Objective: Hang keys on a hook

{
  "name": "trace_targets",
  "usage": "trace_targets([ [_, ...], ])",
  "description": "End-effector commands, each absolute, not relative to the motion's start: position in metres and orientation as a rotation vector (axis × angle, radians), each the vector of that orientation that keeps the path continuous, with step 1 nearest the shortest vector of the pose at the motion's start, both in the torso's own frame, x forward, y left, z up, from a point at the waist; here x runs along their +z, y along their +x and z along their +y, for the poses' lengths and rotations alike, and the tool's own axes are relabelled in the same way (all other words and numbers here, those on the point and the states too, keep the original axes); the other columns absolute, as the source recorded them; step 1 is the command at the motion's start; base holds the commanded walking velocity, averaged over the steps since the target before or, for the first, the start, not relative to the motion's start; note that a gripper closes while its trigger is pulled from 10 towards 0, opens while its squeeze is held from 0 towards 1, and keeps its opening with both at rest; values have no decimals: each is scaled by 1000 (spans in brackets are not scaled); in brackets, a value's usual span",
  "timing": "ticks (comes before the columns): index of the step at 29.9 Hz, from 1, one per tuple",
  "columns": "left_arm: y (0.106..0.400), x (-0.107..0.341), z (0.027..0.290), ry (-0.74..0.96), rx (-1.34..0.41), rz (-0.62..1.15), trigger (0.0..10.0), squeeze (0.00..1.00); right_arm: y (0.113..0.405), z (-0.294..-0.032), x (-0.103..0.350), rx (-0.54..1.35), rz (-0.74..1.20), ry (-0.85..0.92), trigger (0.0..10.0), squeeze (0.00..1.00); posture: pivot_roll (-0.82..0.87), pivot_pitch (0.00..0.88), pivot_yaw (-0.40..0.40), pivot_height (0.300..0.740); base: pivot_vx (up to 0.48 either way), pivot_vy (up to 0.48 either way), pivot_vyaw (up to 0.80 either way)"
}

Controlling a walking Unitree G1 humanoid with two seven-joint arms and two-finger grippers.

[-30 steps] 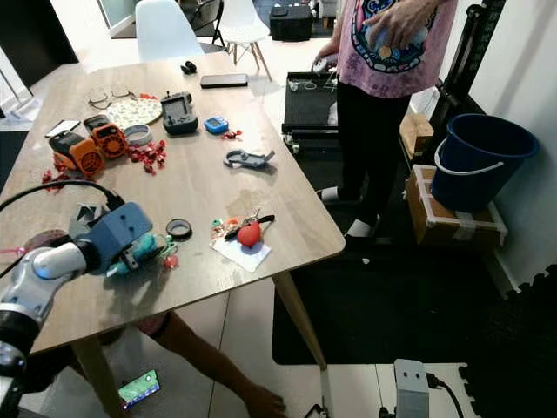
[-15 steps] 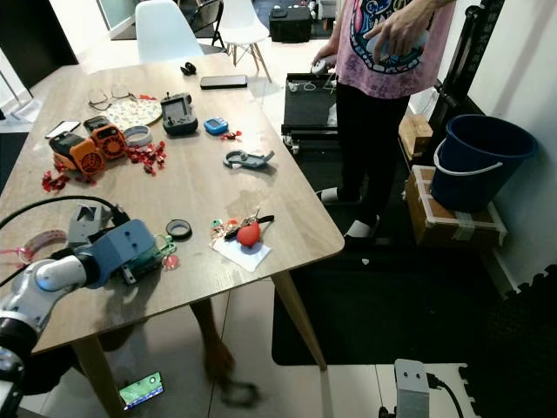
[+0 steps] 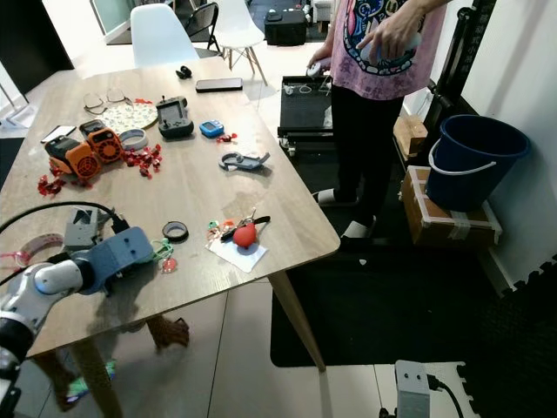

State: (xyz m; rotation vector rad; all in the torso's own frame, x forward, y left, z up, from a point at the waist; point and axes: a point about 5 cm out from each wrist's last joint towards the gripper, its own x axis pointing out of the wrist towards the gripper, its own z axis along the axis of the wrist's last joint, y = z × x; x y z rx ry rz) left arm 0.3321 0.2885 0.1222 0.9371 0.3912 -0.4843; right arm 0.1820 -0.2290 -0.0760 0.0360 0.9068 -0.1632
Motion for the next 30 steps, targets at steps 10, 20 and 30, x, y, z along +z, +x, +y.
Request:
trace_targets([
  [10,322,114,299,634,-439,425,0,0,178,-226,-79,-170,922,55,10000,0,20,107,30,740,0,0,0],
  [20,301,133,279,217,-764,226,0,0,179,-225,-79,-168,920,58,10000,0,27,110,30,740,0,0,0],
  [30,253,126,301,145,-985,404,0,0,178,-224,-79,-169,923,60,10000,0,29,111,31,740,0,0,0],
])
